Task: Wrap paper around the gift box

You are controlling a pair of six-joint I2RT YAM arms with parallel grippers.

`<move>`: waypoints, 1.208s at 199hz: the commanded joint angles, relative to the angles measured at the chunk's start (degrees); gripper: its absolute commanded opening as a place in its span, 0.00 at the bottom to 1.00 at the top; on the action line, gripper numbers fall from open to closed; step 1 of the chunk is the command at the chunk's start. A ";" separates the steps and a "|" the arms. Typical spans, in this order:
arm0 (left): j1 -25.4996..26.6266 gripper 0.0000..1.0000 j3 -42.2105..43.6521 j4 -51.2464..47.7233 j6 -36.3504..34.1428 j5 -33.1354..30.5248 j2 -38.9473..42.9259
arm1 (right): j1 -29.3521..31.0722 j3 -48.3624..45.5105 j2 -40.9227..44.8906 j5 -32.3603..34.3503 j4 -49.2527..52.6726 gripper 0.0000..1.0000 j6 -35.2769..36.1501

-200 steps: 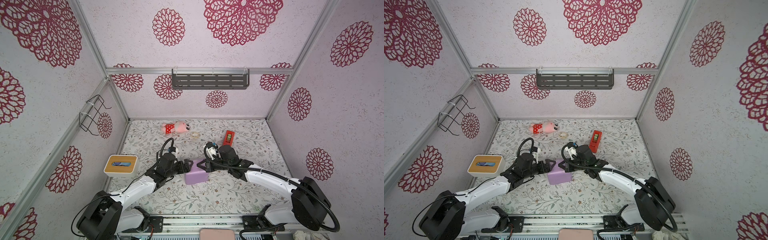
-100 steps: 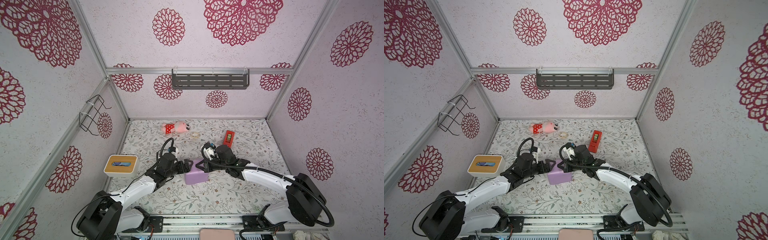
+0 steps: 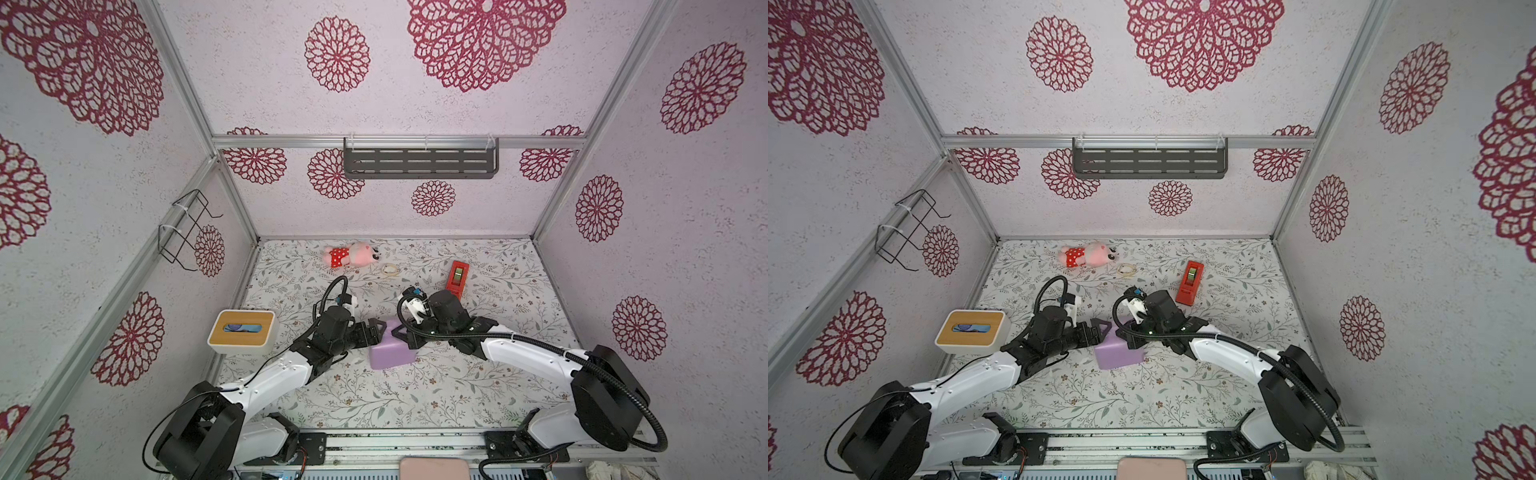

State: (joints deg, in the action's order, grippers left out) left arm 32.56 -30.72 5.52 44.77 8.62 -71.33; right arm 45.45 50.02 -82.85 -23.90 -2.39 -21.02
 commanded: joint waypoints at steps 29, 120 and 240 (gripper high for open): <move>-0.12 0.94 1.98 -7.71 -1.62 0.17 -1.53 | 1.47 -0.85 -0.65 7.44 5.34 0.00 8.48; -0.17 0.94 1.98 -7.77 -1.53 0.52 -1.36 | 3.67 -3.33 -0.36 15.20 5.04 0.11 13.87; -0.12 0.94 1.83 -7.77 -1.53 0.86 -1.13 | 5.22 -2.62 1.47 19.99 4.83 0.34 15.23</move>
State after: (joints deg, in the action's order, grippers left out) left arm 32.53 -30.70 5.28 44.75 9.04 -71.33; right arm 50.85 48.49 -81.56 -8.25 -5.28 -6.13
